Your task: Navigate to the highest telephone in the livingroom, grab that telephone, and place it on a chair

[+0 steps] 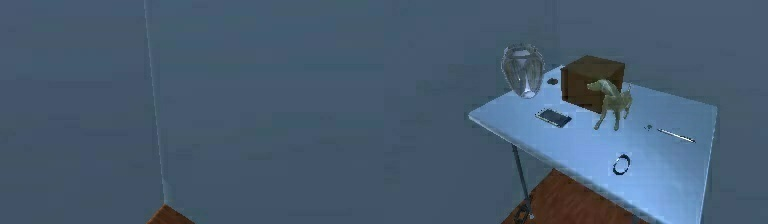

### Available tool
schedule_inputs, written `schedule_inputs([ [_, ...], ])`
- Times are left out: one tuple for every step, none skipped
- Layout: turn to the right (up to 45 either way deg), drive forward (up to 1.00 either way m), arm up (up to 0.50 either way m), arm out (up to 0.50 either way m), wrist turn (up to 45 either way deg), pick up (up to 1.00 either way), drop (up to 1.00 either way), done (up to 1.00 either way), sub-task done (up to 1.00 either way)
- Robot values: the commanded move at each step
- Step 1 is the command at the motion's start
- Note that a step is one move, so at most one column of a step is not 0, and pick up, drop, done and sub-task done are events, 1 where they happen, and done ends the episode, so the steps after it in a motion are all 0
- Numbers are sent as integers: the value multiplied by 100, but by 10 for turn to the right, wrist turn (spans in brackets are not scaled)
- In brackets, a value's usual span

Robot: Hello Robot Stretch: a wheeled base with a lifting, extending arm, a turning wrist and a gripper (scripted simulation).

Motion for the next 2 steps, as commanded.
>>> schedule_inputs([
  [0,0,50,0,0,0,0,0,0],
  [0,0,38,0,0,0,0,0,0],
])
